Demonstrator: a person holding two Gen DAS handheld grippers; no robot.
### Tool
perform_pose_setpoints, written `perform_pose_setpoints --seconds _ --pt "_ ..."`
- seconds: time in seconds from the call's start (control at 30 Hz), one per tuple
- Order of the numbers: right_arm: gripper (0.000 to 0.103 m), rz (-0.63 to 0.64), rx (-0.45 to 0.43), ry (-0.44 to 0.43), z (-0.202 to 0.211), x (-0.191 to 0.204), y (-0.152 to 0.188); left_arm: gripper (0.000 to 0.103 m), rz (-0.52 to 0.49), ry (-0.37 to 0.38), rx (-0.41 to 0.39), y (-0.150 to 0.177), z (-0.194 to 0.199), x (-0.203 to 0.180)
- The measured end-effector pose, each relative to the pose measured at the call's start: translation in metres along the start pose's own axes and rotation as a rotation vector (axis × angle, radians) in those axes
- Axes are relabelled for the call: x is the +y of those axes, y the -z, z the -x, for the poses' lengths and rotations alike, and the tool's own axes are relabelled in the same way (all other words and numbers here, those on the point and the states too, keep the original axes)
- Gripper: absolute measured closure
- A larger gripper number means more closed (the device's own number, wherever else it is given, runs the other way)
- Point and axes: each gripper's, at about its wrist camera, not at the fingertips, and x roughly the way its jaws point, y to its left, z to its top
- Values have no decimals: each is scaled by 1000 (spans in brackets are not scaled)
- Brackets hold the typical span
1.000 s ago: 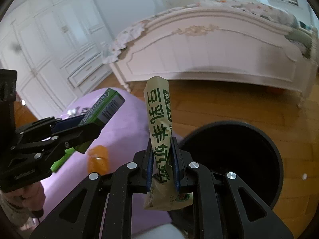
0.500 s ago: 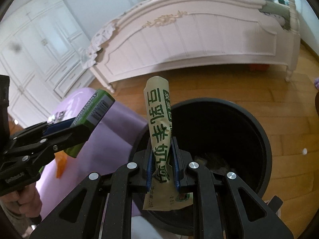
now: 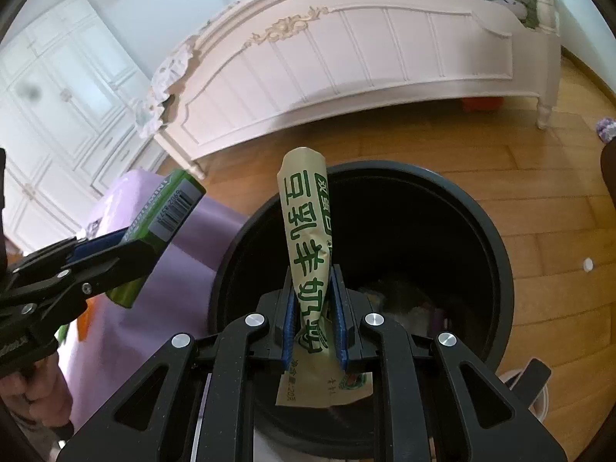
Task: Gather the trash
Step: 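Open both tools to drop the gum box and beige bag into the bin, then move both tools back over the table toward the red box and orange bag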
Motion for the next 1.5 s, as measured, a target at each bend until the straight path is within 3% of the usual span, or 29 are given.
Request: perform_pose_setpoints --seconds 0.3,0.37,0.43,0.47,0.57,0.8,1.17,1.27,1.5 --pt "85 -17 5 17 -2 -7 2 70 -11 -13 -11 -3 -4 -4" --pt "69 -18 3 22 -2 -7 2 70 -14 -10 -25 -3 -1 -7" --pt "33 -32 -13 29 0 -5 2 69 -19 -13 -29 -4 1 -7" --pt "30 -45 -28 29 3 -5 2 66 -22 -14 -31 -4 2 -7" --pt "29 -53 -27 30 4 -4 2 52 -27 -31 -45 -3 7 -7" --pt "29 -33 -41 23 12 9 0 38 -21 -56 -105 0 32 0" --pt "29 56 -59 -7 23 61 -3 34 48 -130 -180 17 79 32" --pt "29 96 -57 -20 24 81 -3 27 103 -156 -191 26 92 51" --pt "29 191 -43 -53 19 131 -2 27 264 -234 -206 52 122 113"
